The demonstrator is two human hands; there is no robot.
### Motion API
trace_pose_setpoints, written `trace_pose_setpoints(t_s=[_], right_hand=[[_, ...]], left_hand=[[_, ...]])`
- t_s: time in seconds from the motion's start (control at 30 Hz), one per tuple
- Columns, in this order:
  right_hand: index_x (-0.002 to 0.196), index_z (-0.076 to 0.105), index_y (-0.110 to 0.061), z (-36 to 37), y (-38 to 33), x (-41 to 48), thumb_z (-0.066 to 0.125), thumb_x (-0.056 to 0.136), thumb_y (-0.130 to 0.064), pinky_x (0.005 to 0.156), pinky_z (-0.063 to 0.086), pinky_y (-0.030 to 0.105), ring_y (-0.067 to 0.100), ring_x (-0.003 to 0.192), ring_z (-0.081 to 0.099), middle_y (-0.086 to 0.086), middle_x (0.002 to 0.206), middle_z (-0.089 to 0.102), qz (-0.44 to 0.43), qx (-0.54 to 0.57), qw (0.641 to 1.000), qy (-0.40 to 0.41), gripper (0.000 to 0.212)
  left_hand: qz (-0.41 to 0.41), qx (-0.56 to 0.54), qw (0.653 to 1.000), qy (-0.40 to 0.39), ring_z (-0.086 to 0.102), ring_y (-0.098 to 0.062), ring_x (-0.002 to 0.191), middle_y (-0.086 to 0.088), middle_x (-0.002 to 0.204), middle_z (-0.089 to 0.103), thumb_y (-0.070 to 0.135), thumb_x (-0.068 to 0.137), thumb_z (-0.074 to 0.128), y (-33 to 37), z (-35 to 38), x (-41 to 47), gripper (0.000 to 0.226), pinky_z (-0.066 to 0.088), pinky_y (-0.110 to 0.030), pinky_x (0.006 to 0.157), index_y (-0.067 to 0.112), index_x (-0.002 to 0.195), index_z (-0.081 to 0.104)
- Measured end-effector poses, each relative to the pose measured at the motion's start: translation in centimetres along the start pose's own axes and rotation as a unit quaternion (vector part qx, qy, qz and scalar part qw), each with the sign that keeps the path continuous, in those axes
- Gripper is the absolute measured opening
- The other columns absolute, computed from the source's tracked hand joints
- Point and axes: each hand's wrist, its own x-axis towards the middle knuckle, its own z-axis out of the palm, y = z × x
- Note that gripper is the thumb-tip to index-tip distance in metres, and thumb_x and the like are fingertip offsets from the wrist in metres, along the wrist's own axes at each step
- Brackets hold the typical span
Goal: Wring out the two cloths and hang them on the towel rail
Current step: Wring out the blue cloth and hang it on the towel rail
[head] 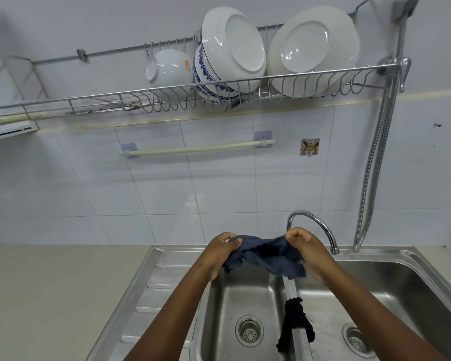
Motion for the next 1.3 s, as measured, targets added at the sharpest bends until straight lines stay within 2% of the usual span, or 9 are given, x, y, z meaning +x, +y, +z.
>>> trace_pose_setpoints(t_s=[0.17, 0.27, 0.37, 0.5, 0.7, 0.83, 0.93, 1.03, 1.3], right_hand=[[0.078, 0.055, -0.023, 0.2, -0.4, 0.6, 0.046, 0.096, -0.025, 0.050, 0.037, 0.028, 0.018, 0.058, 0.048, 0.007, 0.072, 0.057, -0.044, -0.072, 0.996, 0.013, 0.019], [0.081, 0.060, -0.024, -0.1, -0.9, 0.7, 0.062, 0.087, -0.029, 0.063, 0.045, 0.027, 0.016, 0.071, 0.059, 0.006, 0.083, 0.066, -0.071, -0.129, 0.989, -0.017, 0.009], [0.086, 0.065, -0.024, -1.6, -1.5, 0.9, 0.075, 0.076, -0.026, 0.071, 0.048, 0.025, 0.016, 0.084, 0.064, 0.002, 0.091, 0.068, -0.075, -0.227, 0.966, -0.096, 0.015], [0.074, 0.063, -0.032, -2.9, -2.6, 1.3, 0.075, 0.074, -0.023, 0.063, 0.042, 0.010, 0.005, 0.075, 0.059, -0.009, 0.079, 0.065, -0.091, -0.352, 0.924, -0.119, 0.016], [0.059, 0.055, -0.035, -4.3, -4.6, 1.8, 0.070, 0.081, -0.028, 0.060, 0.039, 0.020, 0.001, 0.060, 0.052, -0.014, 0.061, 0.057, -0.110, -0.455, 0.873, -0.135, 0.027], [0.060, 0.059, -0.027, -4.7, -6.8, 2.0, 0.061, 0.087, -0.023, 0.055, 0.036, 0.020, 0.007, 0.059, 0.053, -0.010, 0.062, 0.058, -0.134, -0.502, 0.848, -0.103, 0.027], [0.076, 0.066, -0.025, -4.8, -7.3, 2.4, 0.055, 0.091, -0.024, 0.058, 0.040, 0.021, 0.014, 0.065, 0.059, -0.006, 0.069, 0.063, -0.163, -0.476, 0.864, -0.015, 0.018], [0.065, 0.059, -0.031, -3.9, -6.8, 2.5, 0.057, 0.088, -0.018, 0.060, 0.043, 0.024, 0.016, 0.068, 0.059, -0.008, 0.069, 0.061, -0.152, -0.496, 0.850, -0.093, 0.026], [0.077, 0.069, -0.020, -2.8, -7.5, 2.5, 0.055, 0.083, -0.005, 0.066, 0.053, 0.030, 0.015, 0.071, 0.064, -0.004, 0.075, 0.068, -0.165, -0.364, 0.916, -0.025, 0.021]], left_hand=[[-0.036, -0.075, 0.997, -0.001, 0.059, -0.017, 0.062, -0.014, 0.087, 0.066, 0.022, 0.099, 0.050, 1.3, 0.2, -0.3, 0.012, 0.043, -0.023, 0.044, 0.021, 0.106, 0.059], [-0.024, -0.035, 0.998, -0.038, 0.061, -0.018, 0.079, -0.008, 0.098, 0.067, 0.030, 0.095, 0.055, 1.4, -0.2, -0.2, 0.014, 0.048, -0.028, 0.057, 0.023, 0.094, 0.067], [0.035, 0.101, 0.992, -0.071, 0.063, -0.017, 0.094, 0.000, 0.101, 0.067, 0.028, 0.080, 0.075, 1.2, -1.4, -0.3, 0.022, 0.052, -0.021, 0.067, 0.021, 0.097, 0.065], [0.095, 0.271, 0.958, -0.011, 0.061, -0.014, 0.087, 0.007, 0.091, 0.065, 0.022, 0.087, 0.067, 1.0, -2.5, -0.2, 0.002, 0.048, -0.017, 0.066, 0.022, 0.086, 0.068], [0.093, 0.472, 0.877, 0.016, 0.064, -0.017, 0.091, -0.001, 0.103, 0.073, 0.020, 0.092, 0.059, 1.7, -6.2, 0.4, 0.018, 0.053, -0.030, 0.083, 0.019, 0.100, 0.075], [0.137, 0.428, 0.887, 0.106, 0.067, -0.016, 0.079, -0.001, 0.091, 0.074, 0.009, 0.089, 0.056, 3.9, -6.6, 0.2, 0.023, 0.055, -0.027, 0.074, 0.021, 0.089, 0.076], [0.153, 0.415, 0.887, 0.136, 0.066, -0.018, 0.076, -0.001, 0.084, 0.073, 0.010, 0.089, 0.054, 4.8, -7.0, 0.3, 0.023, 0.051, -0.024, 0.069, 0.020, 0.088, 0.075], [0.156, 0.411, 0.890, 0.123, 0.065, -0.015, 0.078, 0.007, 0.081, 0.069, 0.006, 0.088, 0.053, 4.5, -7.1, 0.4, 0.028, 0.052, -0.024, 0.071, 0.025, 0.086, 0.073], [0.186, 0.305, 0.918, 0.175, 0.064, -0.007, 0.072, 0.009, 0.076, 0.069, 0.006, 0.088, 0.052, 4.9, -6.3, 0.4, 0.026, 0.051, -0.019, 0.068, 0.023, 0.086, 0.072]])
